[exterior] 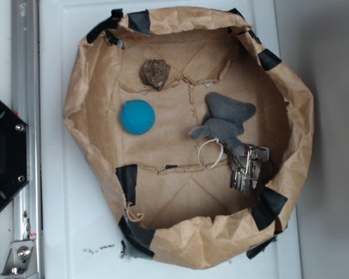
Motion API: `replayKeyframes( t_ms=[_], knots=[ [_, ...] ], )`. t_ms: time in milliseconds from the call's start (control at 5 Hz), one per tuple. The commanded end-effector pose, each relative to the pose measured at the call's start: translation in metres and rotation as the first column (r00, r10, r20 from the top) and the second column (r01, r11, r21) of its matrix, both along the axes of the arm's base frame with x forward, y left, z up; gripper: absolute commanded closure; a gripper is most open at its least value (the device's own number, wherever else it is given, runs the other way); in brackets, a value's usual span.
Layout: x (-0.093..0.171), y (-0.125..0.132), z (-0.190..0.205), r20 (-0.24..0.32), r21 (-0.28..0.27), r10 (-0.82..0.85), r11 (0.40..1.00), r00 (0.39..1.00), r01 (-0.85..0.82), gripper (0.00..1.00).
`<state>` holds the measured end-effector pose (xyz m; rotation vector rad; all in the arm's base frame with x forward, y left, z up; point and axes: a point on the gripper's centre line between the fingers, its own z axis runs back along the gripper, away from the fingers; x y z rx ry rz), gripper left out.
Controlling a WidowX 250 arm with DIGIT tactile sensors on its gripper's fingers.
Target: Grab the silver keys.
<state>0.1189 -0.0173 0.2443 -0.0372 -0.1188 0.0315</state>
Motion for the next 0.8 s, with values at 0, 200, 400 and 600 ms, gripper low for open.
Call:
replayKeyframes(
  t_ms=[0, 200, 400, 600],
  knots=[
    [0.000, 0.000, 0.000, 0.000, 0.000, 0.000, 1.000, 1.000, 0.000, 0.00],
    [0.046, -0.010, -0.019, 0.050, 0.048, -0.014, 0.999, 0.999, 0.011, 0.00],
    [0.077, -0.014, -0.027, 0.088, 0.062, -0.082, 0.995, 0.993, 0.077, 0.00],
    [0.102, -0.003, -0.049, 0.138, 0.079, -0.253, 0.967, 0.958, 0.244, 0.00]
  ],
)
